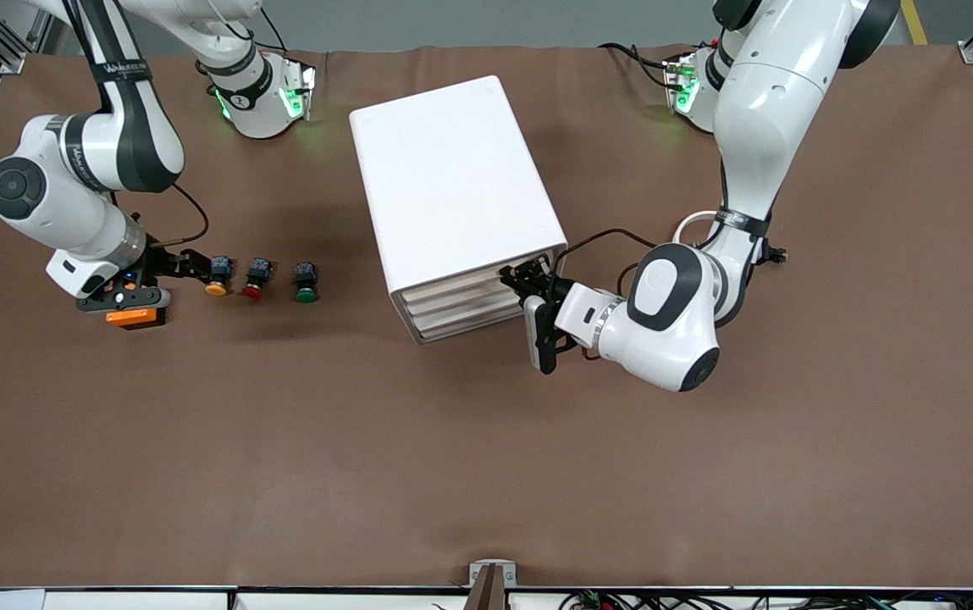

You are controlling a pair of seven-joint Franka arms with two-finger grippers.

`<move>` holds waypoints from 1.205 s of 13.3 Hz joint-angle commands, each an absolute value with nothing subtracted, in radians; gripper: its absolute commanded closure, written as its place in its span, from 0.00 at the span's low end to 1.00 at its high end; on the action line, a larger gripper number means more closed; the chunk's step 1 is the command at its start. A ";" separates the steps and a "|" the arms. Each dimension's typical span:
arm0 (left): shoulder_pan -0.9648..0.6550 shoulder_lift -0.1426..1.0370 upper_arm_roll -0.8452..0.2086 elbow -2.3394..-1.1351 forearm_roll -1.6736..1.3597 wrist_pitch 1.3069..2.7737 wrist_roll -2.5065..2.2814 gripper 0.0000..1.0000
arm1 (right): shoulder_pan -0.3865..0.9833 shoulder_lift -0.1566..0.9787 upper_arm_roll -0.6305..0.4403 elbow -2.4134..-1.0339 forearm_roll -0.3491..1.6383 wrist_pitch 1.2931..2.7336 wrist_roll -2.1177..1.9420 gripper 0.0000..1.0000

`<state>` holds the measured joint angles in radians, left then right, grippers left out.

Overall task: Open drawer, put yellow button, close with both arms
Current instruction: 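Pull the drawer open with the left gripper while the right gripper reaches buttons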

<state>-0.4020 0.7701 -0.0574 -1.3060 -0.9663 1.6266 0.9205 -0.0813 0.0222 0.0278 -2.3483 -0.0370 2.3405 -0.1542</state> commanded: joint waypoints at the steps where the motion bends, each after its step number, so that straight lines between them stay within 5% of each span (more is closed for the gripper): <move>1: -0.411 0.779 -0.006 -1.299 -0.931 1.655 0.933 0.98 | -0.146 0.003 0.034 -2.451 -0.048 2.495 -0.218 0.00; 6: -0.408 0.778 0.015 -1.256 -0.865 1.655 0.870 0.99 | -0.161 0.190 0.035 -2.551 -0.048 2.810 -0.224 0.00; 16: -0.405 0.762 0.071 -1.221 -0.766 1.703 0.867 1.00 | -0.160 0.233 0.040 -2.597 -0.044 2.815 -0.213 0.00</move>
<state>-0.4068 0.7678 0.0184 -1.2137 -0.8604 1.7028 0.8620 -0.1490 0.2443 0.0302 -2.5754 -0.0388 2.8121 -0.2205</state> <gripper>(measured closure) 0.881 0.000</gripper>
